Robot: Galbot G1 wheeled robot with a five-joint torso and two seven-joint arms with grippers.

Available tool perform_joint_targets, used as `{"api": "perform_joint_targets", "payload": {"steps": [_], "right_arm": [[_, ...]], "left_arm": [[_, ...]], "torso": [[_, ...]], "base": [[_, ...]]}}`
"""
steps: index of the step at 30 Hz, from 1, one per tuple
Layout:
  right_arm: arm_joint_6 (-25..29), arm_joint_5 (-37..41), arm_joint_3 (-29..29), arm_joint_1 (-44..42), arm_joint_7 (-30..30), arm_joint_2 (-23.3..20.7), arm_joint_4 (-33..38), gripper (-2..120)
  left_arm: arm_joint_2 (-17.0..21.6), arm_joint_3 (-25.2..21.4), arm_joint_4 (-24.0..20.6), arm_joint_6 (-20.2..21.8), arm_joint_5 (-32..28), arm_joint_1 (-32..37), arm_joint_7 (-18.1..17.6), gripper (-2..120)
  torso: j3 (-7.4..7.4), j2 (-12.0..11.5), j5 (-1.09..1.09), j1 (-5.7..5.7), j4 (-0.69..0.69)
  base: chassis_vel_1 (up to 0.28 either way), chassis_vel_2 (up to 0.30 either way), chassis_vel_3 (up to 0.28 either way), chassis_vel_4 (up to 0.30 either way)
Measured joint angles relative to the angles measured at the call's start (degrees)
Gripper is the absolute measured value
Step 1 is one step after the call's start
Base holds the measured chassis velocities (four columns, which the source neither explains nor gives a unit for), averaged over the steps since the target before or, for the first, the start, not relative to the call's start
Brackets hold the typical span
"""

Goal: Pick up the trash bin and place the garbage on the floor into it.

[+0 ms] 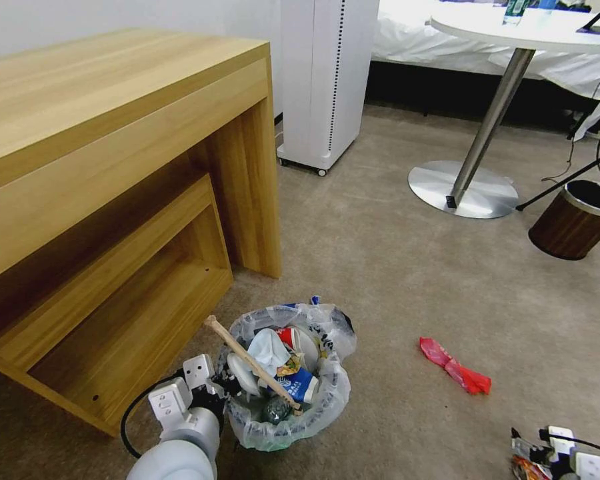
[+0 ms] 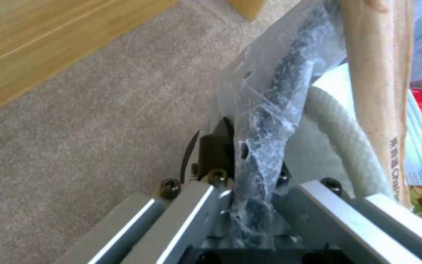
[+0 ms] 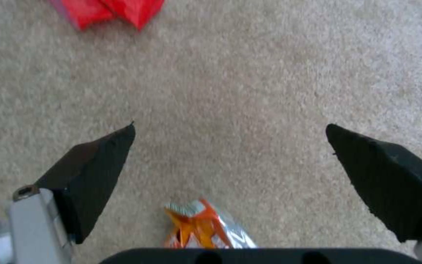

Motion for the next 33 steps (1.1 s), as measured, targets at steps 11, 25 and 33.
{"api": "perform_joint_targets", "payload": {"steps": [11,25,33], "right_arm": [[0.06,-2.5,0.46,-3.86,-0.11,-0.43,1.46,100],[3.49,-8.78,-0.91,-2.83,-1.14,3.69,-2.06,100],[3.82,-11.29,-1.26,-2.61,-1.24,3.93,-3.29,100]], "left_arm": [[0.04,0.51,-0.13,0.34,1.38,0.92,0.23,0],[-2.39,2.51,-0.1,0.62,6.22,3.78,1.56,0],[-3.54,3.4,0.3,0.82,8.3,4.57,2.05,0]], "torso": [[0.0,0.0,-0.01,0.0,0.0],[0.0,0.0,0.0,0.0,-0.01],[-0.01,0.0,0.0,-0.01,0.0]], "base": [[0.0,0.0,0.0,0.0],[0.0,0.0,0.0,0.0],[0.0,0.0,0.0,0.0]]}}
